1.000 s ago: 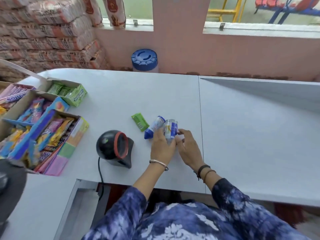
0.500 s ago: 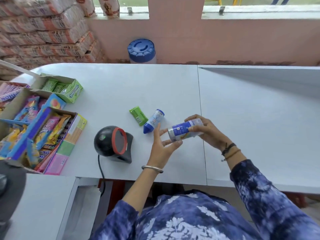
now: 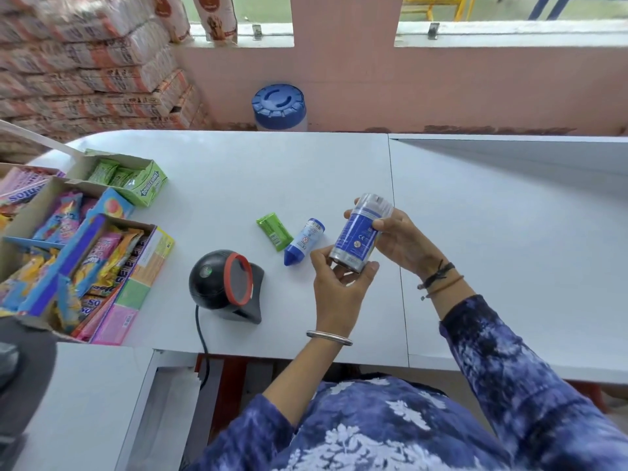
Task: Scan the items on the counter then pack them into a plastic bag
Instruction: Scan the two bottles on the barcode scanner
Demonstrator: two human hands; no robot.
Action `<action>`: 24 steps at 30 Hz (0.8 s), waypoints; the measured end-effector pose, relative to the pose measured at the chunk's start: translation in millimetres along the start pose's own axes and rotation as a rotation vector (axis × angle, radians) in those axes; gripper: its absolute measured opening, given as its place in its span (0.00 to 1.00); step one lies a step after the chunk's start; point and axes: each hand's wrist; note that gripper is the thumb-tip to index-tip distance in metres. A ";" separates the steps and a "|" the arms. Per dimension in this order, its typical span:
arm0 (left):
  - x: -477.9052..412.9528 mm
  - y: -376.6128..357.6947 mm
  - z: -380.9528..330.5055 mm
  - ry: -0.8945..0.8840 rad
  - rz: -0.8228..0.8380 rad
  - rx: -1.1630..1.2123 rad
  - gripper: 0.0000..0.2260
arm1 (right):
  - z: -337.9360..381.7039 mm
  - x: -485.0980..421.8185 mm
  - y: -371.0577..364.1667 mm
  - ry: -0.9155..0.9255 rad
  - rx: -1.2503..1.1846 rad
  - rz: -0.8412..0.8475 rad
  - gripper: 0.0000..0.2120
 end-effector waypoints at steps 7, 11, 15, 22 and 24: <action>-2.1 28.0 8.5 0.220 -0.096 0.357 0.14 | -26.0 -17.4 -27.5 -0.049 0.125 -0.011 0.21; 1.3 49.5 11.2 0.256 -0.154 0.684 0.16 | -41.3 -33.1 -66.3 -0.009 0.448 0.004 0.24; 2.7 61.0 11.6 0.245 -0.228 0.814 0.16 | -55.3 -44.0 -93.4 0.122 0.739 -0.013 0.28; 0.6 65.1 10.6 0.254 -0.313 0.912 0.15 | -60.9 -46.0 -105.5 0.186 0.905 -0.002 0.29; 0.1 64.9 11.0 0.238 -0.313 0.907 0.16 | -61.4 -45.9 -108.2 0.196 0.918 0.005 0.29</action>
Point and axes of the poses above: each hand's wrist, its own x-axis away from the middle knuckle, its own y-axis out of the back of the hand, z = x × y, and after that the axes turned 14 degrees about -x, right-handed
